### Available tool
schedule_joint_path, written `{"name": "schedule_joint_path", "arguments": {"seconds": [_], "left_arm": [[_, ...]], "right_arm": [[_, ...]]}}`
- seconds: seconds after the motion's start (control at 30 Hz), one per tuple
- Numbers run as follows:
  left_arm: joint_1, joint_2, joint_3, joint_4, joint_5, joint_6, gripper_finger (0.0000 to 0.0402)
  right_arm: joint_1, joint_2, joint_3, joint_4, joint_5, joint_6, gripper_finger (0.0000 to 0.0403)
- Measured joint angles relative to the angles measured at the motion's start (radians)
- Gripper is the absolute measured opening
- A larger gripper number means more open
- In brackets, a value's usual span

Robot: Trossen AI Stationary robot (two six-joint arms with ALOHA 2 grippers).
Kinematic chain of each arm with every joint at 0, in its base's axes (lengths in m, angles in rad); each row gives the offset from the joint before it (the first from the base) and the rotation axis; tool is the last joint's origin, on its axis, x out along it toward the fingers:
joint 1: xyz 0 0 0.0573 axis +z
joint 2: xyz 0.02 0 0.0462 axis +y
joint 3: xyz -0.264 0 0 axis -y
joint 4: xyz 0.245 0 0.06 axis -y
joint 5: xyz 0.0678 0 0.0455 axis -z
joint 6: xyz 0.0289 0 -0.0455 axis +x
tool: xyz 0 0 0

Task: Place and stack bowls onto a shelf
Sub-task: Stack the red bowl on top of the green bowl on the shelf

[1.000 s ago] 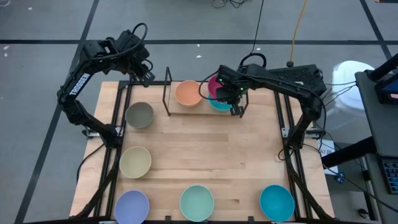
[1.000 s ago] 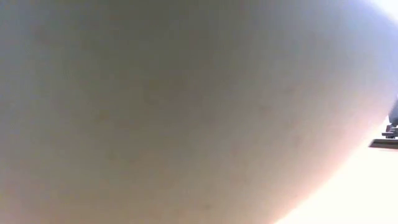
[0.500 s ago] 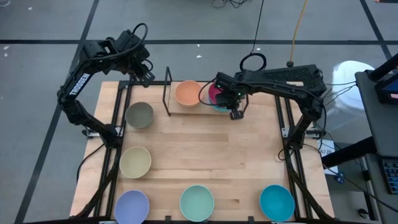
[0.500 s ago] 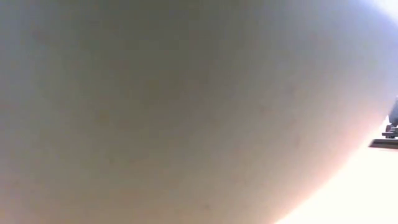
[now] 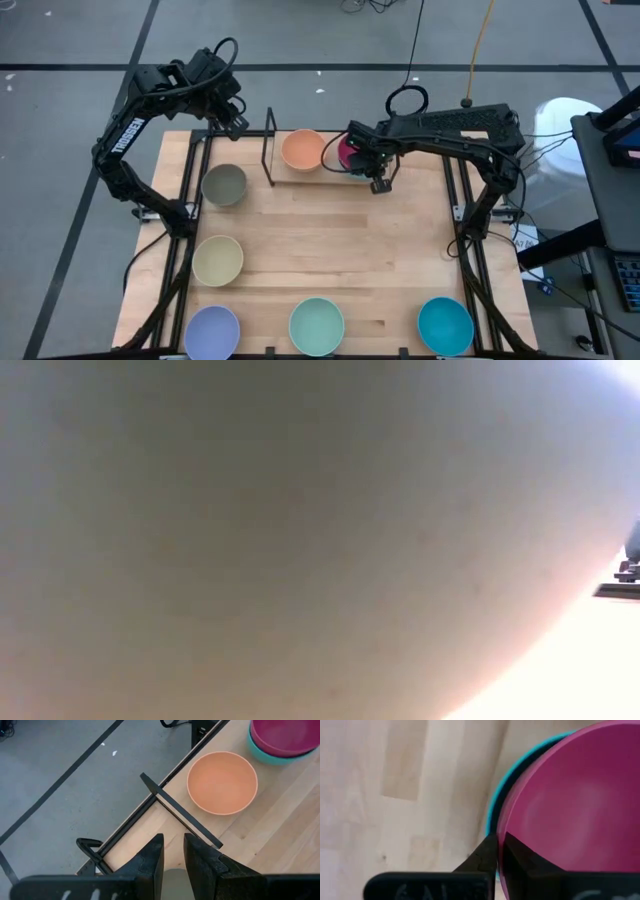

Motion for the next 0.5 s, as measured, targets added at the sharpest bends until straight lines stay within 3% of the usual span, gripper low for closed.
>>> {"name": "schedule_joint_path", "arguments": {"seconds": [0.23,0.5], "left_arm": [[0.0,0.0,0.0,0.0,0.0,0.003,0.0081],[0.0,0.0,0.0,0.0,0.0,0.005,0.0081]], "right_arm": [[-0.008,0.0,-0.006,0.006,0.017,-0.001,0.0053],[0.0,-0.014,-0.006,0.057,0.12,-0.073,0.0116]]}}
